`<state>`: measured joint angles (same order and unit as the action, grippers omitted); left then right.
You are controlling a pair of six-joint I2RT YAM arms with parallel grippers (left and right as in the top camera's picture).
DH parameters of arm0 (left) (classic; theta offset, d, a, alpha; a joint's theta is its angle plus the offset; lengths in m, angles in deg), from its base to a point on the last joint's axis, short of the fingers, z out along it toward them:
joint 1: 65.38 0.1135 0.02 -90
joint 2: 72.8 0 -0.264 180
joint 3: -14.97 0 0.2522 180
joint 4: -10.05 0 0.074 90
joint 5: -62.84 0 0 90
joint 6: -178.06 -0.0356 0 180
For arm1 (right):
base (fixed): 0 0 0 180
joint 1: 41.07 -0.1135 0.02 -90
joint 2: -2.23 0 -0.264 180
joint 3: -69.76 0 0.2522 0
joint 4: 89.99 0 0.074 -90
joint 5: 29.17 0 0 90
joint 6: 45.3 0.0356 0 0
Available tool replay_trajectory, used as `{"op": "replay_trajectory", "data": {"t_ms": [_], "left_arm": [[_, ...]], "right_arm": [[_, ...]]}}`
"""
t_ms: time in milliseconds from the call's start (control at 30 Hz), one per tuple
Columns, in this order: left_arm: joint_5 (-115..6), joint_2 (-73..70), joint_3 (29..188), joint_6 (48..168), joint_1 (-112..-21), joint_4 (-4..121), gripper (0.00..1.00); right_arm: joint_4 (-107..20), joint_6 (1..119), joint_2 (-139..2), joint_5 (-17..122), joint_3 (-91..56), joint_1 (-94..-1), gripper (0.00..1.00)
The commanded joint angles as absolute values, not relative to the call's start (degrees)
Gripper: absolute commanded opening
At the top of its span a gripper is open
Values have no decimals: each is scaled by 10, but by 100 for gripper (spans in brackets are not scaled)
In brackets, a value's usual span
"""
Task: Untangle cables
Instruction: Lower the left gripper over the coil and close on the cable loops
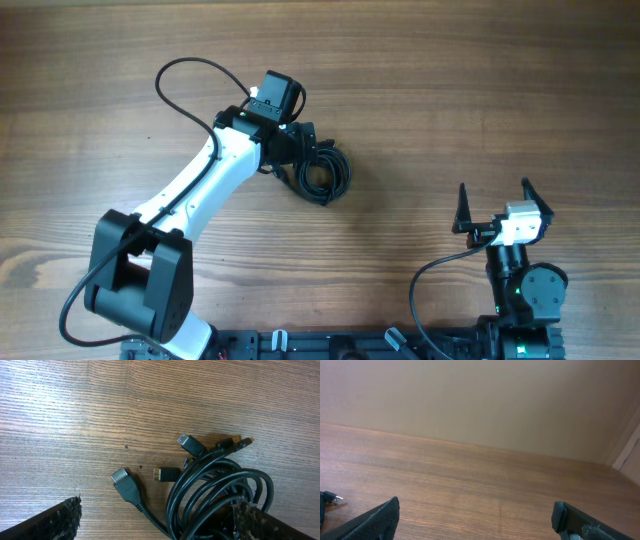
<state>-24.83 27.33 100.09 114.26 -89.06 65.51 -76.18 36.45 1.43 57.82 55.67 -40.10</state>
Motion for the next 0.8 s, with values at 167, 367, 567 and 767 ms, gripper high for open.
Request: {"op": "replay_trajectory", "data": {"t_ms": [167,367,567,767], "left_arm": [[-238,275,1000,1138,-893,639,90],[-238,275,1000,1138,-893,588,4],[-252,275,1000,1138,-894,611,5],[-338,275,1000,1047,-908,662,21]], "right_arm": [[-763,358,14,569,557,-399,100],[-763,358,14,569,557,-399,100],[-763,358,14,569,557,-399,100],[-763,358,14,569,557,-399,100]]}}
